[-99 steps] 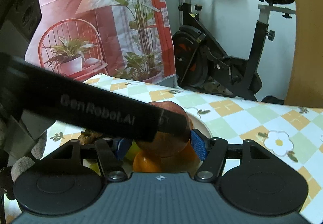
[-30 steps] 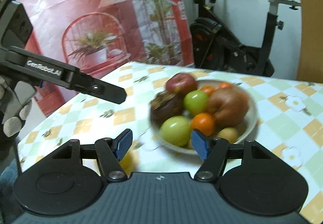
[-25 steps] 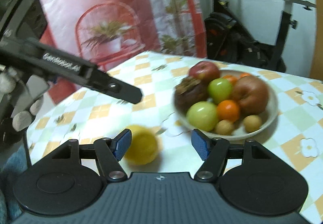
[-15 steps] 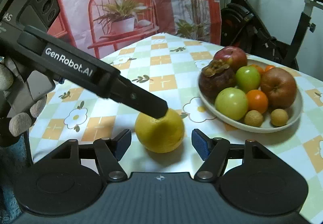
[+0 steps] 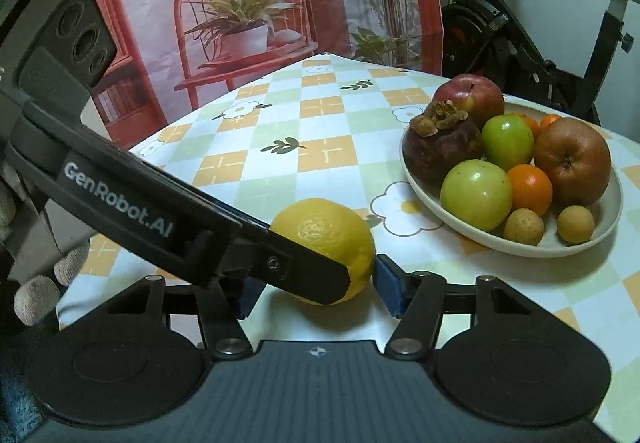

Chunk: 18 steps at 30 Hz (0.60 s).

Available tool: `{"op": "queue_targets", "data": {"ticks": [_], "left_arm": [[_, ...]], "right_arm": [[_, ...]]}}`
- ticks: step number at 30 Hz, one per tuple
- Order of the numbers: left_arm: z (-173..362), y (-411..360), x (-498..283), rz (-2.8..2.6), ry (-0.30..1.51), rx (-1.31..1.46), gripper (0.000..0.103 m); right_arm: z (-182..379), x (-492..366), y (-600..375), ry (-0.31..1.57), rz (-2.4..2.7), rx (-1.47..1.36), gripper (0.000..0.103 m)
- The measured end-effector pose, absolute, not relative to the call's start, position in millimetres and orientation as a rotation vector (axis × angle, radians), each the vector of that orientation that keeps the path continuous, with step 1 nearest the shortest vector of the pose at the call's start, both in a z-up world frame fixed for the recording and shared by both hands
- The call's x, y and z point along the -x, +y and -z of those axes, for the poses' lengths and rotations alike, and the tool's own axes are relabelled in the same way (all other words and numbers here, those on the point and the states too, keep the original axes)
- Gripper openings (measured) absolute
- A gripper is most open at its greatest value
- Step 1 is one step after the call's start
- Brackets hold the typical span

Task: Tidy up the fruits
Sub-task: 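Close the left gripper on the lemon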

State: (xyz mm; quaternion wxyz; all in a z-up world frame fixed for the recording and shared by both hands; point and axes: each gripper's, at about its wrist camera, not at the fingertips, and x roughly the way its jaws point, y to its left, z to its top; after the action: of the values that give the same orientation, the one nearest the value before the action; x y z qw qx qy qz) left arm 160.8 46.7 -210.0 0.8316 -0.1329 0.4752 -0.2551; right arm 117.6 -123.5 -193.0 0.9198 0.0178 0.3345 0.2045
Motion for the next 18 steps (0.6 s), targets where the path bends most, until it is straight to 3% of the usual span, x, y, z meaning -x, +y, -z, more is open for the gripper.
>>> {"op": "queue_targets", "data": {"ticks": [18], "left_arm": [[152.9,11.7,-166.6,0.548,0.874,0.191,0.065]], "right_arm": [[157.3,-103.2,-147.4,0.544,-0.384,-0.074,0.061]]}}
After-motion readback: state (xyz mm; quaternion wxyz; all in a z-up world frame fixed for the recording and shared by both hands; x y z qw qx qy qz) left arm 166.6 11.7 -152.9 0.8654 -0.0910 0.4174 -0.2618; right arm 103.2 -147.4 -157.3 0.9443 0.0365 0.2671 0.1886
